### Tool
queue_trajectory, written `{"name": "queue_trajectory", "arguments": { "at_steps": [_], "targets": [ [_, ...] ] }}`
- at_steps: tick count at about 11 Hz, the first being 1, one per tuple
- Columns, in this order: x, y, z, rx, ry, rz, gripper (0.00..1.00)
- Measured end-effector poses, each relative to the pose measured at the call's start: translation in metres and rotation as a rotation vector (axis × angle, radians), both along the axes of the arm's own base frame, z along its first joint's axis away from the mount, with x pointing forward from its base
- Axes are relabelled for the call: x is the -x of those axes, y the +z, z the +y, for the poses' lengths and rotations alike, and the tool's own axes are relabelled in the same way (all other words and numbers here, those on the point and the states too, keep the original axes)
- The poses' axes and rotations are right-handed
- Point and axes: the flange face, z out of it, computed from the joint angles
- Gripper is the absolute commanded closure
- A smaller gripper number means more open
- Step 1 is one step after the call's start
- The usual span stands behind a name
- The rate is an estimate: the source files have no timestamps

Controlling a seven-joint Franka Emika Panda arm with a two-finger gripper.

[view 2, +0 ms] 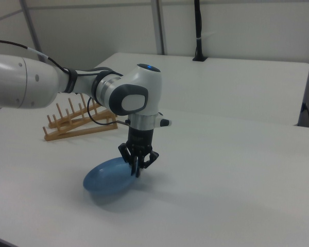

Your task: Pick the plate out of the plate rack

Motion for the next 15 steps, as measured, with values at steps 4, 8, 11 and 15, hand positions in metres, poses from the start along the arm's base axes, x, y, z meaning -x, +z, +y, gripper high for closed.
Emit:
{"name": "queue_trajectory", "arguments": {
  "at_steps": [4, 8, 11, 15],
  "targets": [
    [0.009, -0.007, -0.011, 0.094, 0.055, 0.057, 0.05],
    [0.004, 0.004, -0.007, 0.122, 0.022, 0.035, 0.00],
    [-0.008, 0.058, 0.015, 0.166, -0.037, -0.056, 0.00],
    [0.006, 0.135, 0.114, 0.276, -0.120, -0.114, 0.00]
  ]
}}
